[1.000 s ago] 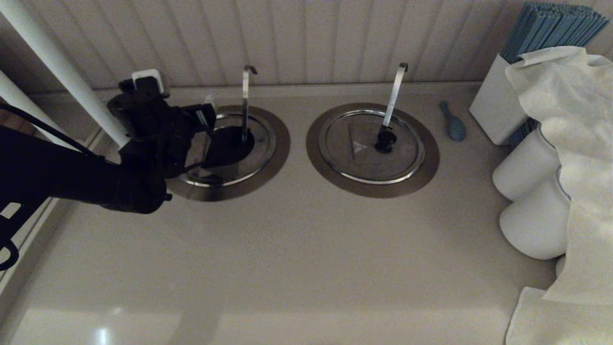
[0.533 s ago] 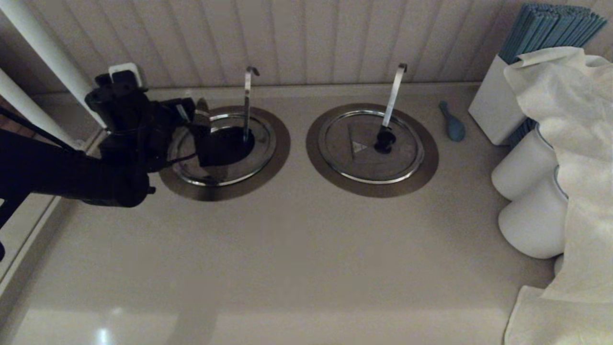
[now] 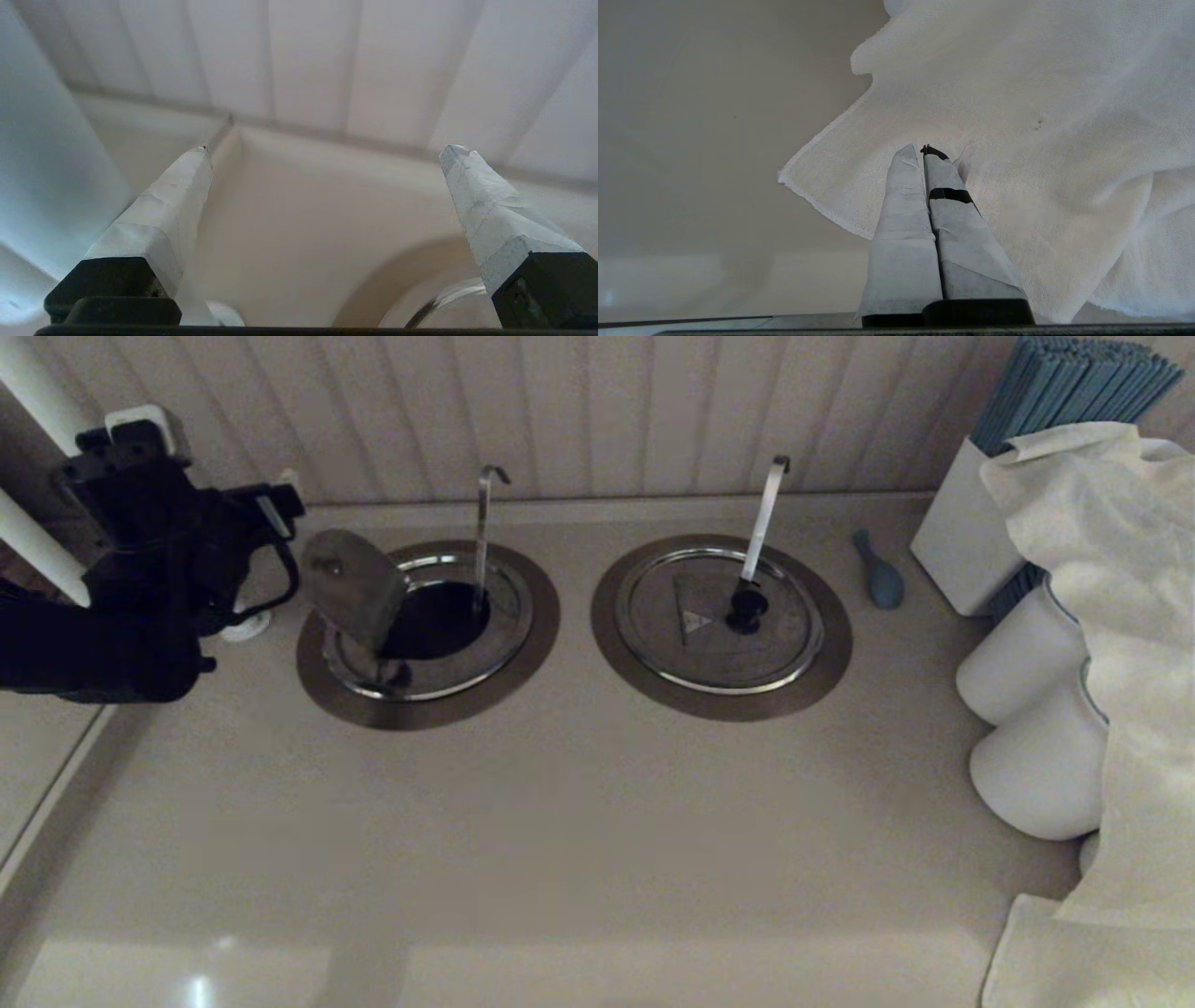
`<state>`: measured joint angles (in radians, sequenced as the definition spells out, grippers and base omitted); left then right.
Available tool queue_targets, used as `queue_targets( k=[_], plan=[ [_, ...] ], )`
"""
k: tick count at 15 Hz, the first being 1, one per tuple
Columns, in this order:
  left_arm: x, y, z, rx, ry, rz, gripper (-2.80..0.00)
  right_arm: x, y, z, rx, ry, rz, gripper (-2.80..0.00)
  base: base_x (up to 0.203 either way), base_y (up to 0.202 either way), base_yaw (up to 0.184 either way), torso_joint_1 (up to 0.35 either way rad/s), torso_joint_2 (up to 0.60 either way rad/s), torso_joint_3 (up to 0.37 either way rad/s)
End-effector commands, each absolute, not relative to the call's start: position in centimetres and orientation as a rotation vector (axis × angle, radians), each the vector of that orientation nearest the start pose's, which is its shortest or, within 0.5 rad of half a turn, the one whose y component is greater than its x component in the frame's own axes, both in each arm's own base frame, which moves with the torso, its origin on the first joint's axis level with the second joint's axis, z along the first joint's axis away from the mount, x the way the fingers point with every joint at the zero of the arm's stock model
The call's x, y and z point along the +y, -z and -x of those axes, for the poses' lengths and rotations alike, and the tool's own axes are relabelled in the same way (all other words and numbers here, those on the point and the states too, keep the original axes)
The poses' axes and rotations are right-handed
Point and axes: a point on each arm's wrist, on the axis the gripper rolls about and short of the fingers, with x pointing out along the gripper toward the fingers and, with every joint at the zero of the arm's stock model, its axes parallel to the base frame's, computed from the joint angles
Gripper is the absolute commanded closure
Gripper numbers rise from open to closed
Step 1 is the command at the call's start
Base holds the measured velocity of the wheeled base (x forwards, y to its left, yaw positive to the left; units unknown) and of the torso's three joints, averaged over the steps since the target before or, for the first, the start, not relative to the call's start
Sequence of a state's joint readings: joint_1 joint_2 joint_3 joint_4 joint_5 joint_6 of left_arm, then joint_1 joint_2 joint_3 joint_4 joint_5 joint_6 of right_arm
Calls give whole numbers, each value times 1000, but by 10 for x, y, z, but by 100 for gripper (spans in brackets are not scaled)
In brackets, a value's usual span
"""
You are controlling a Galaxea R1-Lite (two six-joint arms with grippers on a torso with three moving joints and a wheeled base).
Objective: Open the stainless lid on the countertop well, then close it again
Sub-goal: Open the lid, then stir with a spoon
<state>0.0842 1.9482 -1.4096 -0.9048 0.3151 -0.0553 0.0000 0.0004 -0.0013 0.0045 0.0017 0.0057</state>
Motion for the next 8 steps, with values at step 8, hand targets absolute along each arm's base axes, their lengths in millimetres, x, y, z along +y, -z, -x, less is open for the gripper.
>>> queue_targets(
  k=[8],
  plan=[
    [-23,-317,-331,-375,-97,132,-280,0,-75,23,5,-2,-6,0,0,0,0,0,0,0]
  ],
)
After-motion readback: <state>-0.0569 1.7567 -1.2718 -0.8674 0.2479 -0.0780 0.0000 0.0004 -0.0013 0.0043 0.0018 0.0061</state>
